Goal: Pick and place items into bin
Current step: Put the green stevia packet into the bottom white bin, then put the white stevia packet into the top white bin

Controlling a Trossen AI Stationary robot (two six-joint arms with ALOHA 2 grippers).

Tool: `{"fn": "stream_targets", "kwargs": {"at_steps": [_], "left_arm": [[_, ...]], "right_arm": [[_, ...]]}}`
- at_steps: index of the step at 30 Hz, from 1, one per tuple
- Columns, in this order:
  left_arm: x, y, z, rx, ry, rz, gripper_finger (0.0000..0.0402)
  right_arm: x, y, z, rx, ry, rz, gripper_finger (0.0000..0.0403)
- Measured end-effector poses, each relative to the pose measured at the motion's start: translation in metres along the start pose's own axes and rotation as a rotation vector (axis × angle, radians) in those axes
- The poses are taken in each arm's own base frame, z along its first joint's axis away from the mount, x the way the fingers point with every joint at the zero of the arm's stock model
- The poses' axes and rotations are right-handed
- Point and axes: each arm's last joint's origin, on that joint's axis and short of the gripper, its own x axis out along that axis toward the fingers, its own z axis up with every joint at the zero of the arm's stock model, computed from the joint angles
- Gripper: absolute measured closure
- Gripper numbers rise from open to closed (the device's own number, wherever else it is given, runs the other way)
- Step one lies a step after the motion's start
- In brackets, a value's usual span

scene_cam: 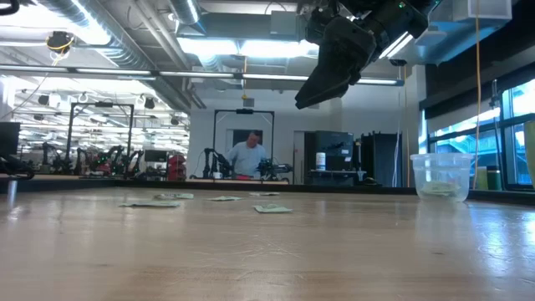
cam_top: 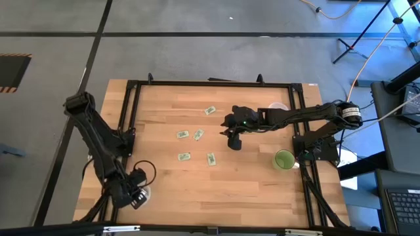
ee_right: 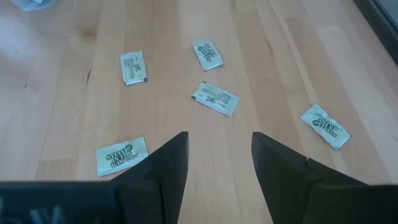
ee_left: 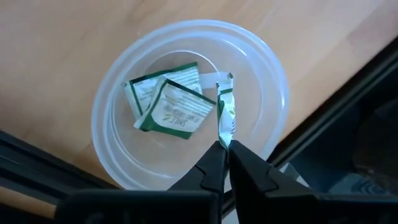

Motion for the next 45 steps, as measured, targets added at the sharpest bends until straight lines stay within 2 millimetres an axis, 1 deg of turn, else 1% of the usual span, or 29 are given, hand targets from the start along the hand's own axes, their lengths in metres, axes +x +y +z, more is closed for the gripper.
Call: {"fn": "stream_targets", "kwargs": {"at_steps": [16, 18, 22, 25, 28, 30, 32, 36, 40, 43, 45], "left_arm": [[0.003, 0.002, 0.001, -0.024, -0.011, 0.029, 0.0383], [0.003, 0.002, 0.001, -0.025, -0.011, 0.029, 0.0376], [0.003, 0.003, 0.001, -0.041, -0.013, 0.044, 0.0351], [0.002, 0.004, 0.0, -0.038, 0.024, 0.06, 0.0332], [-0.003, 0.005, 0.0, -0.052, 0.084, 0.075, 0.032], [-0.009, 0.006, 0.002, -0.053, 0.07, 0.056, 0.0317], [-0.015, 0.006, 0.007, -0.024, 0.001, 0.008, 0.0316], [-0.031, 0.006, 0.018, 0.088, -0.174, -0.101, 0.0316], [-0.048, 0.005, 0.033, 0.222, -0.429, -0.186, 0.0316], [-0.058, 0.006, 0.045, 0.317, -0.637, -0.177, 0.0316], [-0.062, 0.006, 0.054, 0.373, -0.738, -0.136, 0.0316]], "right_arm": [[0.0, 0.0, 0.0, -0.003, 0.001, 0.0, 0.0224], [0.0, 0.0, 0.0, -0.003, 0.001, 0.0, 0.0224], [0.0, 0.0, 0.0, -0.003, 0.001, 0.0, 0.0224], [0.0, 0.0, 0.0, -0.003, 0.001, 0.0, 0.0224], [0.0, 0.0, 0.0, -0.003, 0.001, 0.0, 0.0224], [0.0, 0.0, 0.0, -0.004, 0.001, 0.0, 0.0224], [0.0, 0.0, 0.0, -0.011, 0.001, 0.0, 0.0224], [0.0, 0.0, 0.0, -0.079, 0.002, 0.002, 0.0224], [0.0, 0.002, 0.0, -0.145, 0.002, 0.046, 0.0224], [0.0, 0.006, -0.001, -0.162, -0.004, 0.151, 0.0224], [0.004, 0.01, -0.001, -0.17, -0.011, 0.202, 0.0224]]}}
